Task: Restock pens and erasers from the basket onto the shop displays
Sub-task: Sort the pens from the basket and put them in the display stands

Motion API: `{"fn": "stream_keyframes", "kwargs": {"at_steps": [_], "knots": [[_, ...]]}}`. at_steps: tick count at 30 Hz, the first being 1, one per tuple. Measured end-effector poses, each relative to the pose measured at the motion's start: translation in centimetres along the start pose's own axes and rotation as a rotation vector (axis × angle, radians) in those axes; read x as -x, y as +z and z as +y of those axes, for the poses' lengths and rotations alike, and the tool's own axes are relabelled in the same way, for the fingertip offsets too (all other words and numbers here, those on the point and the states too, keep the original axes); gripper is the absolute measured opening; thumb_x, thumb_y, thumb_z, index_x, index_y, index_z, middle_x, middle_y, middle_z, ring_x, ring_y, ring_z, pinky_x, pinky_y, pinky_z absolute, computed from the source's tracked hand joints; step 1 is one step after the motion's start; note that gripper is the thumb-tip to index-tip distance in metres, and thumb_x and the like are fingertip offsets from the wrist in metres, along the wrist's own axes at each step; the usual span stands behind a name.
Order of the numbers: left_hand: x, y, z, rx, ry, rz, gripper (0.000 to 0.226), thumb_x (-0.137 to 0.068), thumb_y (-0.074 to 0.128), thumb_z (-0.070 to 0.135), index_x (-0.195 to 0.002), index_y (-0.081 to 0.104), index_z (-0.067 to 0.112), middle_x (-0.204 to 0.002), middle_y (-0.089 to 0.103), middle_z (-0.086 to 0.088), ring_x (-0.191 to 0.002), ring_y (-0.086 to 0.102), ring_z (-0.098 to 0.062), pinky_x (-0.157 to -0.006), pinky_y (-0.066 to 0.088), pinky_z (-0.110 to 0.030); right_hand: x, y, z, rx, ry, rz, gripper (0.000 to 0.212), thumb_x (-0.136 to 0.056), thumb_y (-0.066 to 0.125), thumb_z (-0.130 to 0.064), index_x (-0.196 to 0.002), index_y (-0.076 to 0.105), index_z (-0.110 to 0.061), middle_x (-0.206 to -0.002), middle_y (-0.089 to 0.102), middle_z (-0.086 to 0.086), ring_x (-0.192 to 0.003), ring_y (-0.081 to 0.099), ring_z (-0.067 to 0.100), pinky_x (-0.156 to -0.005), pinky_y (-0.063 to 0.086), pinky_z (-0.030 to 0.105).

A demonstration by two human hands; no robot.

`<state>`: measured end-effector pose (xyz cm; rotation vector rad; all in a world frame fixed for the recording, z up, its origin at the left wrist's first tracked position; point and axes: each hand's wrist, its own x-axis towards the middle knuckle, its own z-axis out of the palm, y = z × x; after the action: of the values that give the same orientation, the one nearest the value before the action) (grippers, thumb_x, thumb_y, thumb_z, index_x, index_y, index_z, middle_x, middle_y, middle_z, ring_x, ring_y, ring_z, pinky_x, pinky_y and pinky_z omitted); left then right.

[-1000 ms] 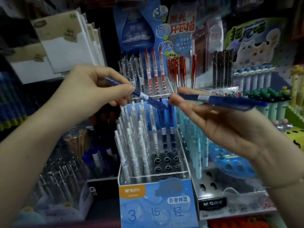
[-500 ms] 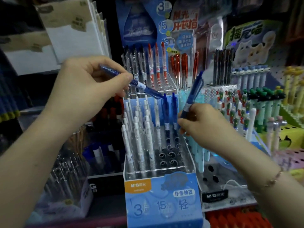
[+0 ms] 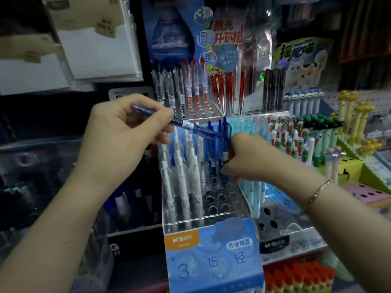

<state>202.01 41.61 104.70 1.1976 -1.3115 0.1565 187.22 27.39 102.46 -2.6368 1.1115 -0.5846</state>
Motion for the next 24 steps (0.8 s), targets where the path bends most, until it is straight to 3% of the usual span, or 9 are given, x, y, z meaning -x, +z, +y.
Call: {"fn": "stream_keyframes", "kwargs": {"at_steps": [3, 7, 8, 11, 14, 16, 19, 21, 24], "knots": [[0.3, 0.1, -0.3, 0.037, -0.009, 0.008, 0.004, -0.085, 0.069, 0.019, -0.081, 0.071, 0.018, -0.070, 0.072, -0.001, -0.059, 0.068, -0.016, -0.055, 0.055, -0.028, -0.4, -0.7, -0.6, -0.041, 0.018, -0.086, 0.033, -0.092, 0.052, -0.024, -0.063, 0.045, -0.011, -0.072, 0.066, 0.010, -0.056, 0.057, 0.020, -0.052, 0.047, 0.024], [0.6, 0.3, -0.5, 0.082, -0.016, 0.045, 0.004, -0.085, 0.068, 0.021, -0.083, 0.071, 0.021, -0.071, 0.073, -0.001, -0.060, 0.069, -0.015, -0.060, 0.056, -0.030, -0.5, -0.7, -0.7, -0.060, 0.026, -0.079, 0.019, -0.089, 0.059, -0.017, -0.076, 0.048, -0.010, -0.076, 0.062, 0.008, -0.070, 0.068, 0.024, -0.067, 0.059, 0.036], [0.7, 0.3, -0.6, 0.096, -0.018, 0.056, 0.004, -0.085, 0.068, 0.022, -0.083, 0.071, 0.021, -0.072, 0.073, 0.000, -0.060, 0.069, -0.015, -0.060, 0.057, -0.029, -0.4, -0.6, -0.7, -0.082, 0.022, -0.052, 0.015, -0.086, 0.062, -0.015, -0.082, 0.049, -0.010, -0.081, 0.062, 0.008, -0.073, 0.068, 0.024, -0.069, 0.059, 0.038], [1.0, 0.6, -0.8, 0.138, -0.029, 0.084, 0.005, -0.086, 0.067, 0.023, -0.083, 0.071, 0.022, -0.072, 0.073, 0.000, -0.063, 0.069, -0.015, -0.060, 0.056, -0.025, -0.1, -0.4, -0.3, -0.209, 0.016, 0.079, 0.033, -0.081, 0.070, -0.018, -0.100, 0.045, -0.011, -0.087, 0.060, 0.008, -0.073, 0.066, 0.025, -0.064, 0.059, 0.042], [1.2, 1.0, -0.9, 0.189, -0.058, 0.077, 0.005, -0.086, 0.066, 0.019, -0.085, 0.071, 0.019, -0.074, 0.073, -0.002, -0.066, 0.071, -0.017, -0.060, 0.054, -0.022, 0.5, -1.0, -0.1, -0.237, -0.058, 0.335, 0.035, -0.079, 0.071, -0.019, -0.103, 0.045, -0.018, -0.086, 0.055, -0.001, -0.068, 0.059, 0.015, -0.053, 0.054, 0.031], [1.2, 1.4, -0.8, 0.237, -0.085, 0.056, 0.005, -0.084, 0.067, 0.020, -0.086, 0.071, 0.018, -0.076, 0.074, -0.004, -0.069, 0.072, -0.018, -0.061, 0.054, -0.020, 0.7, -1.9, 0.0, -0.588, -0.103, 0.371, 0.029, -0.080, 0.067, -0.010, -0.105, 0.054, -0.018, -0.090, 0.058, 0.001, -0.068, 0.061, 0.016, -0.054, 0.053, 0.026], [1.1, 1.9, -0.3, 0.278, -0.105, -0.006, 0.013, -0.075, 0.068, 0.022, -0.084, 0.069, 0.013, -0.075, 0.074, -0.005, -0.071, 0.073, -0.019, -0.063, 0.055, -0.021, 1.3, -3.4, -0.6, -1.395, -0.183, 0.025, 0.019, -0.084, 0.060, 0.000, -0.103, 0.062, -0.002, -0.091, 0.069, 0.015, -0.074, 0.068, 0.023, -0.064, 0.055, 0.023], [0.9, 2.3, 0.2, 0.210, -0.108, -0.110, 0.013, -0.073, 0.072, 0.019, -0.082, 0.067, 0.010, -0.074, 0.074, -0.004, -0.069, 0.073, -0.018, -0.064, 0.056, -0.021, 1.1, -3.7, -0.9, -1.459, -0.213, 0.032, 0.025, -0.084, 0.062, -0.001, -0.109, 0.058, 0.000, -0.078, 0.068, 0.013, -0.069, 0.067, 0.024, -0.064, 0.055, 0.024], [0.3, 2.9, 1.3, 0.021, -0.109, -0.310, 0.011, -0.072, 0.076, 0.023, -0.079, 0.070, 0.016, -0.073, 0.074, 0.003, -0.071, 0.072, -0.010, -0.067, 0.055, -0.017, 0.6, -4.3, -1.3, -1.301, -0.280, 0.303, 0.042, -0.082, 0.069, -0.004, -0.116, 0.045, -0.007, -0.062, 0.063, 0.001, -0.057, 0.059, 0.016, -0.060, 0.051, 0.023]]}}
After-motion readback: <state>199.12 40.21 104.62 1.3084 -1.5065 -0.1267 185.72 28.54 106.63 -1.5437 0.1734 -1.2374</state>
